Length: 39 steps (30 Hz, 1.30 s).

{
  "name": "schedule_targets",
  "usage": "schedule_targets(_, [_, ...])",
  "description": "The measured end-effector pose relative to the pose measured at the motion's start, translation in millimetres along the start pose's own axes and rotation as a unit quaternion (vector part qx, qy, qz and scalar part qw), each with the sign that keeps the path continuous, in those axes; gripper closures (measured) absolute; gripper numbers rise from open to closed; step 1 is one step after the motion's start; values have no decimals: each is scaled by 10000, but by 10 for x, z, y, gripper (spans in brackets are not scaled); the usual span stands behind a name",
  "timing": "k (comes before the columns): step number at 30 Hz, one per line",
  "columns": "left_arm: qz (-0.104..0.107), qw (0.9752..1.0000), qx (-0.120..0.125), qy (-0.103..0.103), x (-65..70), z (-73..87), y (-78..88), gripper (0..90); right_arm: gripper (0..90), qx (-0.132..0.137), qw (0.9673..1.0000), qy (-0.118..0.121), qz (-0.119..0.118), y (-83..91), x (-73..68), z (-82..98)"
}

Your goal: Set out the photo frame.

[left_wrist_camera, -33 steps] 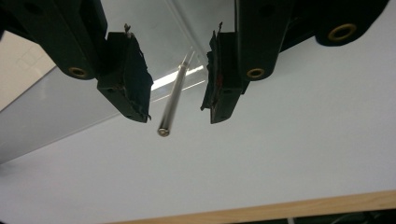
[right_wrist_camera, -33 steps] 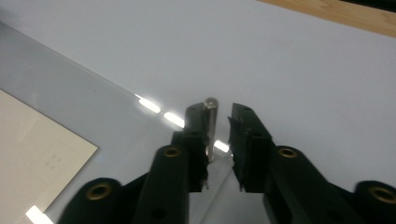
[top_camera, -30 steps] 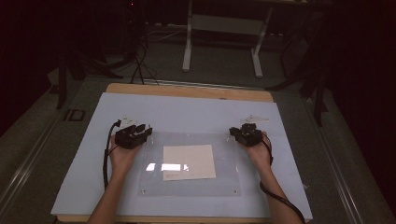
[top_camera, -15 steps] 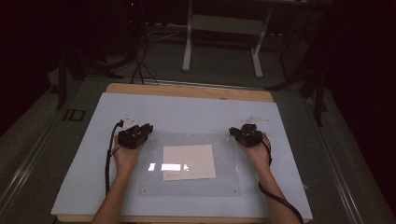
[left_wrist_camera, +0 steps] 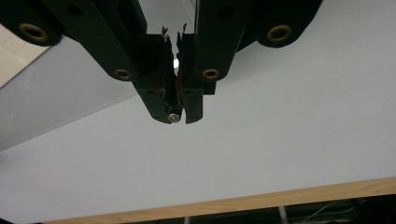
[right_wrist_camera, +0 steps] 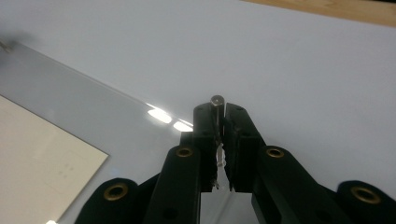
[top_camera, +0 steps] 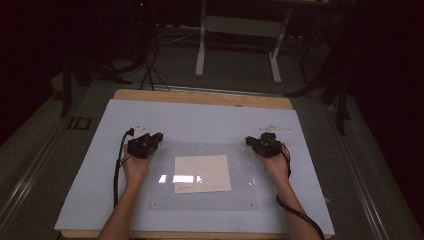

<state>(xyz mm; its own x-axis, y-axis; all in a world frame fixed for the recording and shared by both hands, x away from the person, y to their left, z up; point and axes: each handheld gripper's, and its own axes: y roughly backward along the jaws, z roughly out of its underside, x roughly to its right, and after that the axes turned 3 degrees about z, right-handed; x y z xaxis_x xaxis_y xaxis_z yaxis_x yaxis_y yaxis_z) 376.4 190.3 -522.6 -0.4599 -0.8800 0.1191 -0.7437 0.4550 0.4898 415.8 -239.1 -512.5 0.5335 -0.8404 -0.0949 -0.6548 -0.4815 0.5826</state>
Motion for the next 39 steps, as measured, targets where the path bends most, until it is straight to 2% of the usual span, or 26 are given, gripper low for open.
schedule_targets(4, [337,9993,5,169,-102,1,1,839,837,-61,10000,-46,-18,-3,5,-15])
schedule_targets(7, [480,9983,41,315,-142,11,-6,829,834,-203,9996,-147,-141,-5,39,-48])
schedule_targets(10, [714,9960,121,529,-207,23,-37,822,832,-339,9989,-225,-228,-12,69,-81])
schedule_targets(13, [803,9945,119,660,-246,11,-68,824,832,-423,9981,-354,-267,-29,95,-111])
schedule_targets(16, [968,9919,107,819,-310,-8,-115,825,829,-454,9969,-532,-355,-65,137,-134])
schedule_targets(18, [980,9917,96,825,-320,-13,-122,828,832,-490,9965,-565,-365,-85,151,-155])
schedule_targets(19, [1044,9905,69,893,-351,-35,-152,829,834,-517,9964,-571,-358,-97,156,-172])
schedule_targets(20, [1044,9905,69,893,-351,-35,-152,832,836,-533,9963,-569,-352,-104,158,-183])
schedule_targets(21, [955,9923,-21,788,-344,-75,-172,842,844,-583,9968,-476,-274,-110,142,-208])
schedule_targets(22, [919,9929,-95,754,-341,-103,-185,845,846,-606,9972,-378,-200,-110,123,-220])
schedule_targets(23, [923,9927,-123,771,-347,-114,-191,848,828,-683,9976,-124,58,-100,52,-249])
schedule_targets(25, [967,9920,-174,793,-372,-130,-204,850,758,-677,9967,180,414,-53,-42,-286])
schedule_targets(27, [942,9921,-209,802,-372,-147,-219,853,703,-588,9963,273,560,31,-99,-321])
schedule_targets(28, [966,9913,-216,862,-383,-150,-227,853,699,-551,9964,304,567,66,-116,-333])
schedule_targets(30, [1008,9905,-207,917,-397,-150,-237,853,672,-449,9972,378,460,183,-171,-360])
schedule_targets(34, [1033,9896,-219,977,-412,-155,-250,852,664,-260,9987,431,36,410,-276,-380])
schedule_targets(35, [1034,9895,-214,987,-413,-156,-254,853,664,-218,9987,451,-126,481,-319,-380])
schedule_targets(36, [1034,9895,-214,987,-413,-156,-254,852,664,-218,9987,451,-126,481,-319,-380])
schedule_targets(37, [1053,9888,-208,1040,-422,-155,-263,852,667,-196,9975,602,-315,593,-417,-370])
schedule_targets(39, [1061,9880,-213,1102,-430,-157,-272,852,667,-180,9962,720,-451,675,-510,-352])
